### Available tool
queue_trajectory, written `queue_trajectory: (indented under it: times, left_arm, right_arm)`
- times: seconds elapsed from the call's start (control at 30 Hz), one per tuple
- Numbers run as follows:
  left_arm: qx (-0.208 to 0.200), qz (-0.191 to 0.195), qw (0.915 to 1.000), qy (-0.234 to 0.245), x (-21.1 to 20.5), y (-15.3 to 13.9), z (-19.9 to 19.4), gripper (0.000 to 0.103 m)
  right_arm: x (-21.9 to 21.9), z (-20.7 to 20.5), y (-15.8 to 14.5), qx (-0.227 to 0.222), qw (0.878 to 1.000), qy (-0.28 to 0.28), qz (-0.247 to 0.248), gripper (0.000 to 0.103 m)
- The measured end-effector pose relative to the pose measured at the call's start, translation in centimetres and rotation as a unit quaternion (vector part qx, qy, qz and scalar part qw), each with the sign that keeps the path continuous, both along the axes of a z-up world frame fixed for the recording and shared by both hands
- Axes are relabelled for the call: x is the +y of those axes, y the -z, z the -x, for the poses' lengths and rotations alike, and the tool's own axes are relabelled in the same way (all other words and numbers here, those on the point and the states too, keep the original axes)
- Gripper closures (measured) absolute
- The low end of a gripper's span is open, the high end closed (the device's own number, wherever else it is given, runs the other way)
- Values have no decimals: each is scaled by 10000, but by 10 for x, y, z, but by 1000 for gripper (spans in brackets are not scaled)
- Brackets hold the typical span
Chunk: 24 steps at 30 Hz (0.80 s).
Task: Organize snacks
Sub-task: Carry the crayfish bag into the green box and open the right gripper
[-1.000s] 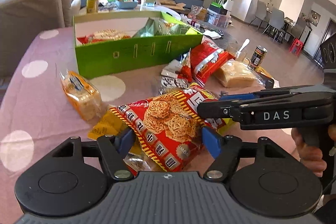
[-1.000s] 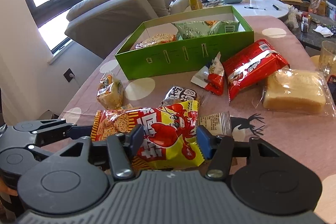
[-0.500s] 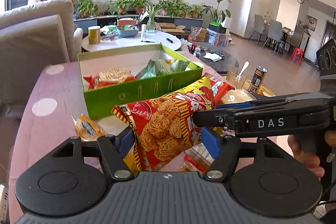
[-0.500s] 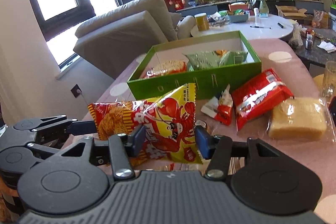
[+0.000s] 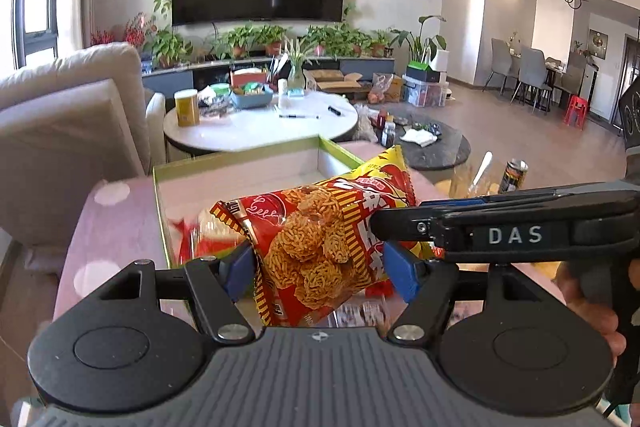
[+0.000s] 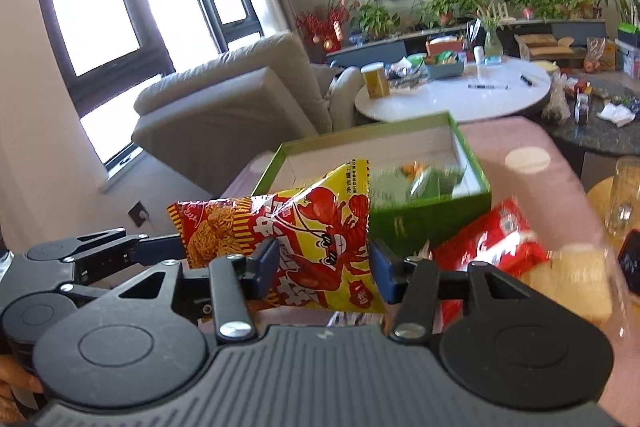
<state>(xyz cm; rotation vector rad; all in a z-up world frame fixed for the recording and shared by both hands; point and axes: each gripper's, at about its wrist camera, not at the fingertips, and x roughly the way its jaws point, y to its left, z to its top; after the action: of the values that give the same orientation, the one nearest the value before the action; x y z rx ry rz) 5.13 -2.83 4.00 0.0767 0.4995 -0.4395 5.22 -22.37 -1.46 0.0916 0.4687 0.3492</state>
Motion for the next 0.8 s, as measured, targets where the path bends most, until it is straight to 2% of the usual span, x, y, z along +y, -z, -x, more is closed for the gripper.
queue_trajectory:
  times: [0.4, 0.6, 0.8]
  left_arm:
    - [-216, 85, 9997, 76, -25, -25, -73, 38]
    - [-113, 76, 9999, 75, -37, -19, -112, 38]
    - [121, 0, 9999, 53, -43, 2, -146, 37]
  right_arm:
    - [-23, -57, -30, -366, 9982, 250, -400, 49]
    - [-34, -88, -32, -401, 9976, 331, -454, 49]
    - [-42, -115, -23, -306, 9975, 407, -488, 49]
